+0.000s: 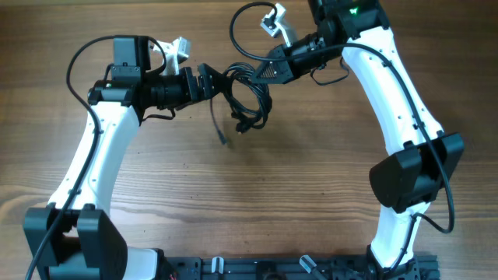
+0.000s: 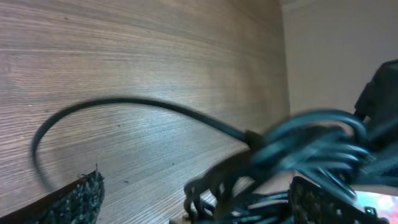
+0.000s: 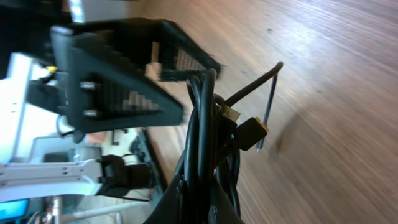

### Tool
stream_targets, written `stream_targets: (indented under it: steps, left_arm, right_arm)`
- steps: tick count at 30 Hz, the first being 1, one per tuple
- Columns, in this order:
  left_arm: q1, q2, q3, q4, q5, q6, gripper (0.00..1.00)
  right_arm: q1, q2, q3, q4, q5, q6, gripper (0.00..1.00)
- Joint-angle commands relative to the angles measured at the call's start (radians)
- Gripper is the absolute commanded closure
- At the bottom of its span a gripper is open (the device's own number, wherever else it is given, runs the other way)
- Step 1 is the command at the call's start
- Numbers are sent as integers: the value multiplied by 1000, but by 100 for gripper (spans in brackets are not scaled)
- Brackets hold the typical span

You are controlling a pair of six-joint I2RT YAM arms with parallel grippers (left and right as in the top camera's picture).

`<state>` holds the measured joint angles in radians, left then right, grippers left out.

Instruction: Untangle cables

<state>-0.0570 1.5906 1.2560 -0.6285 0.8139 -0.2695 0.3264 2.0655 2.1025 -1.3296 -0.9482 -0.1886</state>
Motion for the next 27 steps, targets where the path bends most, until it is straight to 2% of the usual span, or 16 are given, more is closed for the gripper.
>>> stream_targets:
  steps: [1, 6, 9, 11, 13, 15, 16, 17, 19, 23, 25, 26, 27]
  left_arm:
    - [-5, 28, 10, 24, 60, 23, 8]
    - [-29, 29, 10, 42, 52, 23, 19]
    - [-75, 29, 10, 67, -4, 23, 24]
    - [-99, 29, 10, 140, -76, -74, 34]
    - [-103, 29, 10, 196, -126, -146, 50]
    - [-103, 29, 10, 215, -215, -229, 83]
    - [-103, 29, 10, 212, -241, -254, 96]
    - [-103, 29, 10, 198, -266, -287, 96]
    - [-103, 29, 10, 130, -314, -399, 96]
    - [-103, 29, 10, 85, -306, -485, 96]
    - [-103, 29, 10, 60, -306, -552, 96]
    - [-103, 29, 10, 45, -306, -581, 96]
    - [-103, 29, 10, 20, -298, -639, 96]
  right_arm:
    - [3, -26, 7, 2, -169, -19, 96]
    - [3, -26, 7, 6, -312, 9, 96]
    - [3, -26, 7, 4, -334, 39, 96]
    - [3, -26, 7, -23, -333, 41, 96]
    - [3, -26, 6, -50, -317, 33, 96]
    - [3, -26, 6, -55, -143, 89, 96]
    - [3, -26, 6, -52, -81, 109, 96]
    - [3, -26, 6, -43, 119, 178, 96]
    - [3, -26, 6, -16, 371, 269, 95]
    - [3, -26, 6, 0, 341, 222, 93]
    - [3, -26, 6, -8, 360, 209, 73]
    - [3, -26, 6, -7, 381, 209, 45]
    - [3, -26, 6, -1, 432, 207, 24]
